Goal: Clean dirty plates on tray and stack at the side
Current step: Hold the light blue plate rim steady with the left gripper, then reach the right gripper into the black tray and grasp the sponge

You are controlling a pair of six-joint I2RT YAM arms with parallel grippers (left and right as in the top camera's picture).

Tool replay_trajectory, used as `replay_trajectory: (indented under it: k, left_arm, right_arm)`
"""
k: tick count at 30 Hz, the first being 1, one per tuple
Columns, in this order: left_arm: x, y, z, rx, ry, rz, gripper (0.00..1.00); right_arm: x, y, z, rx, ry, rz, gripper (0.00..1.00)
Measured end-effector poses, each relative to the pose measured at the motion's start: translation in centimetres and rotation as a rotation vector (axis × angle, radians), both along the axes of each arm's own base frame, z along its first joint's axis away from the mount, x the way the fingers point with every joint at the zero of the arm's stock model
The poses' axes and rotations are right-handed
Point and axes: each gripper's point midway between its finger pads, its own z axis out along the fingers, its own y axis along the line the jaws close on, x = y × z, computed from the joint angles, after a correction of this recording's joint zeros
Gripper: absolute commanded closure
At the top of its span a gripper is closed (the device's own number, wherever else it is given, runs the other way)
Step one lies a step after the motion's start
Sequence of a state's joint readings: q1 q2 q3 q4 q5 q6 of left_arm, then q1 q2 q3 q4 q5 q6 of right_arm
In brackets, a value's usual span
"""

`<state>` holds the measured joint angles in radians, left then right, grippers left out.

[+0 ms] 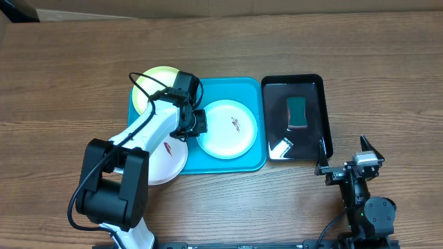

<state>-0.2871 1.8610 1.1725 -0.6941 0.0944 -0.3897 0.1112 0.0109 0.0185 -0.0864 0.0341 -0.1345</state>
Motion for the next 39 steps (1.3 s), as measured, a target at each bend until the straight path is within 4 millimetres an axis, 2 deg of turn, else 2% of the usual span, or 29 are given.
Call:
replay_trajectory:
  k: [13,15,18,20,23,24,26,29,32,35,39]
  left_arm:
    - [0.4,-0.1,0.1,-0.004,-0.014,0.0,0.96]
    - [0.5,-0.2,0.1,-0.006,-0.022,-0.005,0.96]
    - [0.8,-0.2,0.2,-0.007,-0.034,-0.013,0.96]
    - [0.8,-0.2,0.2,-0.006,-0.038,-0.021,0.96]
    - [0.9,-0.3,0.2,-0.007,-0.04,-0.026,0.96]
    - [0.9,-0.3,0.2,-0.007,-0.041,-0.026,0.96]
    - [0.9,-0.3,0.2,-0.007,-0.041,-0.026,0.96]
    - [0.9,-0.3,0.2,-0.008,-0.042,-0.027,0.96]
    - [1.0,-0.4,0.3,-0.011,-0.046,-0.027,0.96]
    - [1.2,-0.4,0.3,-0.013,-0.052,-0.027,0.95]
    - [1.2,-0.4,0.4,-0.014,-0.054,-0.026,0.92]
  right_arm:
    - [0.0,0.2,0.0,0.0,0.0,0.012,0.0]
    - [-0.1,0.8,0.3,0.005,-0.01,0.045,0.0]
    - [-0.4,2.3,1.8,0.056,-0.063,0.137,0.0]
    - [-0.7,3.1,0.9,0.118,0.003,0.184,0.0]
    - [-1.2,3.3,-0.2,0.191,0.12,0.188,0.0]
    - [-1.3,3.3,0.2,0.206,0.144,0.182,0.0]
    - [-1.6,3.1,2.3,0.229,0.163,0.172,0.0]
    - [-1.4,3.1,7.6,0.244,0.176,0.164,0.0]
    - [-0.4,3.2,11.0,0.238,0.299,0.147,0.0]
    - [1.7,3.4,12.0,0.226,0.503,0.121,0.0]
    - [5.5,3.8,11.4,0.213,0.792,0.081,0.0]
